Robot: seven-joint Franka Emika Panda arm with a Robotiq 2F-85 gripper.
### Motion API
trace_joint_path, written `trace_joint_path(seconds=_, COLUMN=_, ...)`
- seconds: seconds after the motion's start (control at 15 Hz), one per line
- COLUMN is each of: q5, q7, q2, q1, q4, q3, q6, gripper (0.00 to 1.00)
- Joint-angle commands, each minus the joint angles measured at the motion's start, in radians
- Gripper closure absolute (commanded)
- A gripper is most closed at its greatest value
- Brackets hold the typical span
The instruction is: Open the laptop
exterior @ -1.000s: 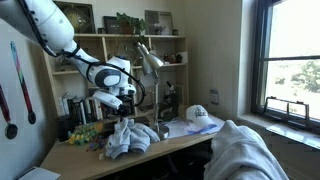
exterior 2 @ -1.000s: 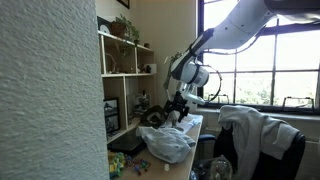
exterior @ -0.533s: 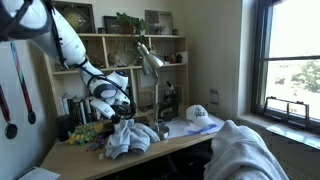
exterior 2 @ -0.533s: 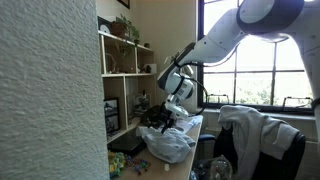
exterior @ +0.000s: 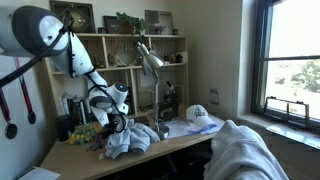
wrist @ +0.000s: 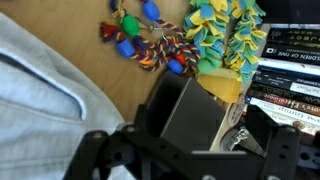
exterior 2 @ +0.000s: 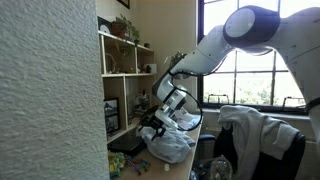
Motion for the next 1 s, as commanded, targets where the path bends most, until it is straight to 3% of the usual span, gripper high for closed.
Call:
trace_joint_path(seconds=0.0, q5=0.129, q7=-0.046, q2=0.035, q1=-0.006, q4=0.027, q3=0.032, q6=0.032, gripper=0.0)
trace_joint_path(seconds=0.33, q5=0.271, q7=-0.084, q2=0.055, q1=0.023, q4=0.017, q3=0.018, q6=0.03, gripper=0.0)
trace_joint_path(seconds=0.93, q5=0.512, q7=-0.316, q2=0.123, q1=0.051, q4=0.083, q3=-0.006, q6=0.023, gripper=0.0)
